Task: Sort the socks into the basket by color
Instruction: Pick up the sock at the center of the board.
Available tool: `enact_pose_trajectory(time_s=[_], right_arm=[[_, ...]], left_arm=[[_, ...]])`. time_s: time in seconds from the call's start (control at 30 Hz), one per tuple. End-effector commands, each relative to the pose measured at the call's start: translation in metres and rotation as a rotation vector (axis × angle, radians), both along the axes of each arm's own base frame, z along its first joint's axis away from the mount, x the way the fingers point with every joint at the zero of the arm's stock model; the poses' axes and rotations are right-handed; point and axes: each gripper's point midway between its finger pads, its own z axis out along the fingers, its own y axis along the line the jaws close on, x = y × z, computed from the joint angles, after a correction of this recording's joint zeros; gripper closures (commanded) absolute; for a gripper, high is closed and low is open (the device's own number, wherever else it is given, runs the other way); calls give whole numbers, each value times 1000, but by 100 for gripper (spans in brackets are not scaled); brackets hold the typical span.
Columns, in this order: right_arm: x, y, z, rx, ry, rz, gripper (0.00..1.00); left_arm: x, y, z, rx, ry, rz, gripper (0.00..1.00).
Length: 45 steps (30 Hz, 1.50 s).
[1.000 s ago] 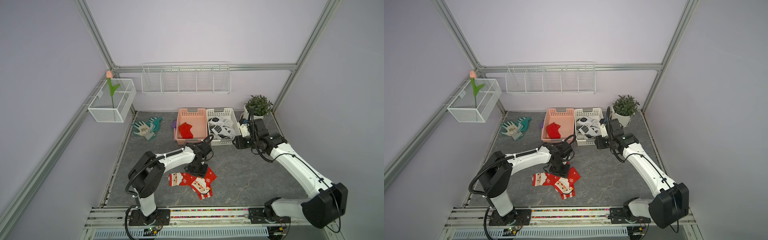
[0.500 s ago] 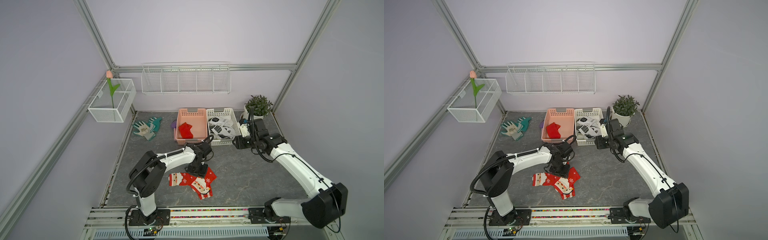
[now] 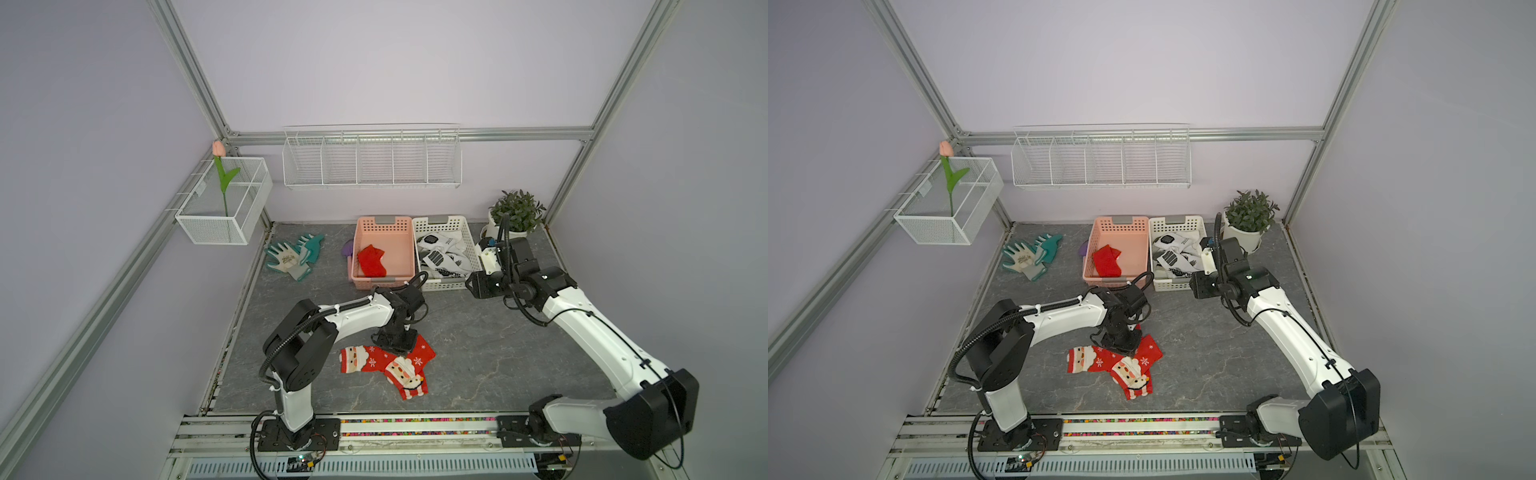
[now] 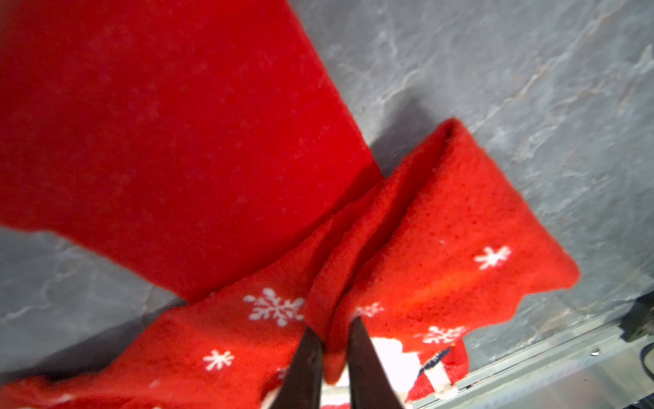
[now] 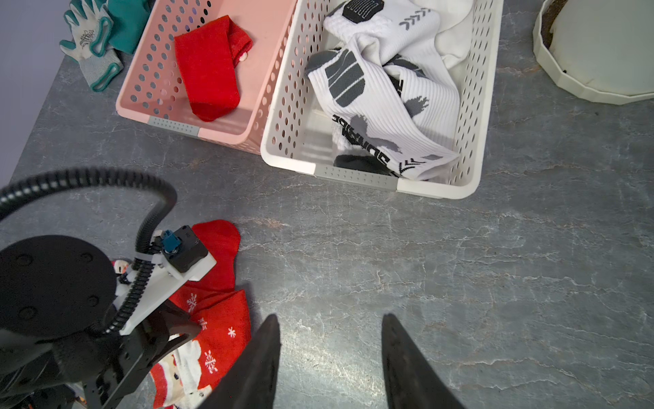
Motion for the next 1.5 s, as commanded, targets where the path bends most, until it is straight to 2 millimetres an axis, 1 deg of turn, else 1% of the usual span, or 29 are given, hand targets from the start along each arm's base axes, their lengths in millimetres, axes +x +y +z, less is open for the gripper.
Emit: enact_pose_trajectory(time_s=[0.0,0.1,0.17,0.27,0.37,0.53,0.63,0.77,0.83,0.97,1.07,1.13,1.33,1.47], right_arm=[[-4,2,8,10,-11,16,51],[-4,2,8,10,-13,19,51],[-4,2,8,8,-11,18,51],[-3,3,6,11,-9,19,51],[-2,4,4,14,-3,21,51],[0,6,0,18,4,23,51],[1,8,-2,24,10,26,51],[2,10,-2,32,11,28,51],[2,11,-1,35,11,31,51],[1,14,0,44,12,37,51],[0,14,0,42,14,39,51],[-1,13,0,39,15,40,51],[-2,16,-4,37,28,54,50],[-3,18,-3,37,27,57,50]], left_arm=[[1,0,6,3,-8,2,91],[2,1,10,4,-19,3,96],[4,1,17,0,-32,5,98],[8,0,33,-9,-59,6,100],[11,-2,56,-38,-92,6,100],[16,-9,102,-125,-157,13,100],[19,-13,126,-169,-195,13,100],[28,-13,149,-182,-255,12,100],[36,-12,157,-175,-288,20,100],[53,-11,165,-165,-320,32,100],[70,-8,169,-175,-333,58,100],[86,-5,175,-185,-349,84,100],[124,-2,201,-213,-418,121,100],[147,-1,214,-205,-458,140,100]])
